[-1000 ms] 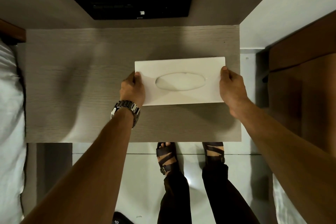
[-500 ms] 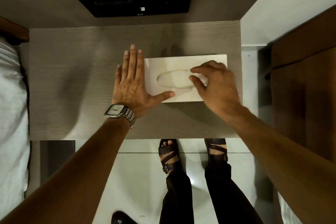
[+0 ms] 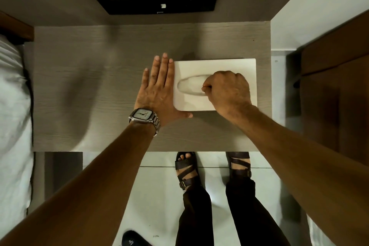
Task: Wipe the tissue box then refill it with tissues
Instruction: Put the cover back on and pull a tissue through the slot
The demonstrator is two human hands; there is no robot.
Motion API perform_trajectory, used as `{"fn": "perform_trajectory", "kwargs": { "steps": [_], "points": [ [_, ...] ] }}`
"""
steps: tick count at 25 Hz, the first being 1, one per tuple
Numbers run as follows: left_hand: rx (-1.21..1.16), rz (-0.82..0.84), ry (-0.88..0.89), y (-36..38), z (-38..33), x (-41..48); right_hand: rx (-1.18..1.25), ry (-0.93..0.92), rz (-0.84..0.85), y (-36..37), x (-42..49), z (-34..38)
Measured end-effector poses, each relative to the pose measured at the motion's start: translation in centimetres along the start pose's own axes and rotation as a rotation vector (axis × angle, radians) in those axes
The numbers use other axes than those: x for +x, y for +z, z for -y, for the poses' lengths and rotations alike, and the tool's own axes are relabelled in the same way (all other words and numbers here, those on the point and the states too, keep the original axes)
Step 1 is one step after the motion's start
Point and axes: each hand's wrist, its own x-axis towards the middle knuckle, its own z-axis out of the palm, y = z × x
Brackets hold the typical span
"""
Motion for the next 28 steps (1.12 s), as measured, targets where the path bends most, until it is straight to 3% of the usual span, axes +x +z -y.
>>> {"fn": "perform_trajectory", "kwargs": {
  "steps": [8, 14, 22, 28],
  "points": [
    [-0.027, 0.011, 0.004, 0.0, -0.1, 0.1, 0.059, 0.015, -0.028, -0.1, 0.7, 0.8],
    [-0.03, 0.03, -0.004, -0.3, -0.1, 0.2, 0.027, -0.031, 0.049, -0.4, 1.2, 1.3],
    [-0.048, 0.022, -0.007, -0.1, 0.0, 0.2, 0.391, 0.059, -0.103, -2.5, -1.1, 0.8],
    [-0.042, 0.032, -0.009, -0.1, -0.1, 0.2, 0.453, 0.059, -0.132, -3.0, -2.0, 0.8]
  ]
}}
